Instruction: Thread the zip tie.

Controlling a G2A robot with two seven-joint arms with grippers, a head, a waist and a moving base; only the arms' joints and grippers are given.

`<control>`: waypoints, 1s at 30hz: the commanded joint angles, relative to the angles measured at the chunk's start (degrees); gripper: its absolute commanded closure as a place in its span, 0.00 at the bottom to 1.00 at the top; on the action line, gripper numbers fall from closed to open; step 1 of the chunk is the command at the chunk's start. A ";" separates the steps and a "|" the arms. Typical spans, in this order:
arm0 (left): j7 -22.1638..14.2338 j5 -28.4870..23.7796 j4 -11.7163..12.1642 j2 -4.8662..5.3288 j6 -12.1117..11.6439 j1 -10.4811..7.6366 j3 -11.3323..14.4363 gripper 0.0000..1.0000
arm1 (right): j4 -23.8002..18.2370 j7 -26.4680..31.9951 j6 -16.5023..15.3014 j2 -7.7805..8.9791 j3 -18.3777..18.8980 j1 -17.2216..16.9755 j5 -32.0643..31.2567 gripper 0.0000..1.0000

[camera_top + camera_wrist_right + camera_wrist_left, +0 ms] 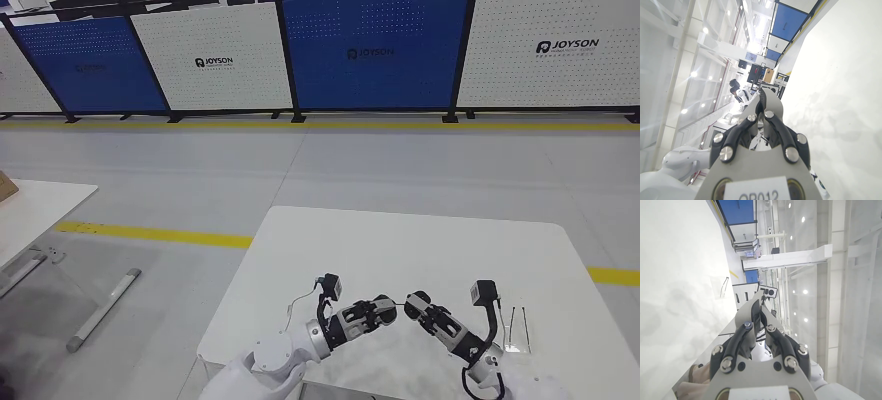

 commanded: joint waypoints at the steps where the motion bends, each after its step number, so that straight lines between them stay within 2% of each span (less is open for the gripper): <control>1: -0.12 -0.39 0.19 0.00 0.10 -0.13 0.01 1.00 | 0.00 0.00 0.00 0.00 0.00 0.00 0.00 1.00; 14: 0.86 0.25 -0.07 0.09 -0.73 0.02 0.08 1.00 | -0.08 -0.31 0.23 -0.04 -0.05 -0.08 -0.18 1.00; 15: 0.96 0.28 -0.13 0.10 -0.75 0.06 0.07 1.00 | -0.22 -0.45 0.42 -0.09 -0.10 -0.13 -0.35 0.96; 16: 1.13 0.36 -0.18 0.12 -0.74 0.11 0.06 1.00 | -0.34 -0.50 0.57 -0.14 -0.11 -0.18 -0.48 0.60; 17: 1.40 0.48 -0.21 0.13 -0.64 0.17 0.03 1.00 | -0.38 -0.51 0.63 -0.17 -0.10 -0.21 -0.53 0.00; 24: 3.74 -0.31 -1.59 0.26 2.75 0.62 -0.75 1.00 | -0.51 0.15 0.73 -0.26 1.06 -0.43 -0.05 0.00; 27: 3.91 -0.66 -2.40 0.60 4.39 1.10 -2.35 1.00 | -0.99 0.71 0.02 -0.12 2.62 -1.16 0.96 0.00; 30: 2.42 1.54 -3.27 1.36 7.88 1.71 -4.69 1.00 | -1.43 1.01 -1.25 0.16 5.13 -2.53 2.19 0.00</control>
